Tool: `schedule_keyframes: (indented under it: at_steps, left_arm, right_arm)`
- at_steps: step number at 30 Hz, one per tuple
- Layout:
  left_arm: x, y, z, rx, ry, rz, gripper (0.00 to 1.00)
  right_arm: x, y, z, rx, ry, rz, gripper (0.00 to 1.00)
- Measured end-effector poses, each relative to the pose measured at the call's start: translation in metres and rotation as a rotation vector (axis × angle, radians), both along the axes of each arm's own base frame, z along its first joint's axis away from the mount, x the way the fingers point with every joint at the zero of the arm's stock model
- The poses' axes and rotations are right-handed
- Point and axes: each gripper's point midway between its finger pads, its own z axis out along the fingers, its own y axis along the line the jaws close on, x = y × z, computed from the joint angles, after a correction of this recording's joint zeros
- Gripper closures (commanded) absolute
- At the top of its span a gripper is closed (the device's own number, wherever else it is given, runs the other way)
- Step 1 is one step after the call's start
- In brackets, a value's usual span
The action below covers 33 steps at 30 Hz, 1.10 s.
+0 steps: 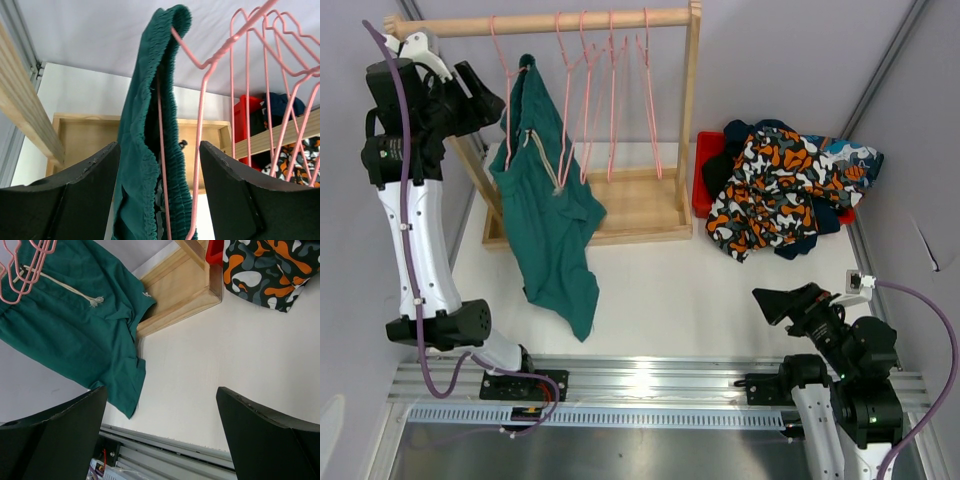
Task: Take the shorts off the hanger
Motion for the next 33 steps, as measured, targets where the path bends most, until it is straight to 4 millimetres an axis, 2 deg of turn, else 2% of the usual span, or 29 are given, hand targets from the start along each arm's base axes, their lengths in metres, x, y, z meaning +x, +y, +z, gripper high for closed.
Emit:
schedule_keyframes:
  at_steps: [9, 15, 18, 19, 21, 22, 23, 30, 33]
  left_arm:
    - [-0.001, -0.010, 0.006, -0.023, -0.019, -0.050, 0.32]
    - [0.002, -0.022, -0.002, -0.053, -0.007, -0.113, 0.37]
    - [0.004, -0.027, -0.010, -0.055, 0.012, -0.119, 0.53]
    - [0.004, -0.029, -0.013, -0.054, 0.021, -0.121, 0.65]
    - [0.006, -0.027, -0.021, -0.053, 0.042, -0.104, 0.79]
    - [0.007, -0.026, -0.025, -0.048, 0.051, -0.097, 0.93]
    - [0.007, -0.024, -0.027, -0.042, 0.057, -0.085, 1.00]
    - [0.012, -0.026, -0.023, -0.021, 0.065, -0.068, 1.00]
    - [0.011, -0.036, -0.016, -0.004, 0.053, -0.081, 1.00]
  right_arm:
    - [-0.002, -0.001, -0.003, 0.000, 0.010, -0.004, 0.00]
    - [-0.002, -0.001, -0.003, -0.002, 0.006, -0.007, 0.01]
    - [-0.002, -0.001, -0.005, -0.003, 0.009, -0.008, 0.00]
    - [-0.002, -0.001, -0.006, -0.003, 0.010, -0.009, 0.00]
    - [-0.001, -0.001, -0.007, -0.004, 0.013, -0.010, 0.01]
    - [-0.001, -0.002, -0.008, -0.005, 0.015, -0.010, 0.00]
    - [-0.001, -0.002, -0.009, -0.007, 0.017, -0.010, 0.01]
    - [0.000, -0.002, -0.013, -0.019, 0.021, -0.008, 0.01]
    - [0.000, -0.002, -0.016, -0.019, 0.024, -0.007, 0.00]
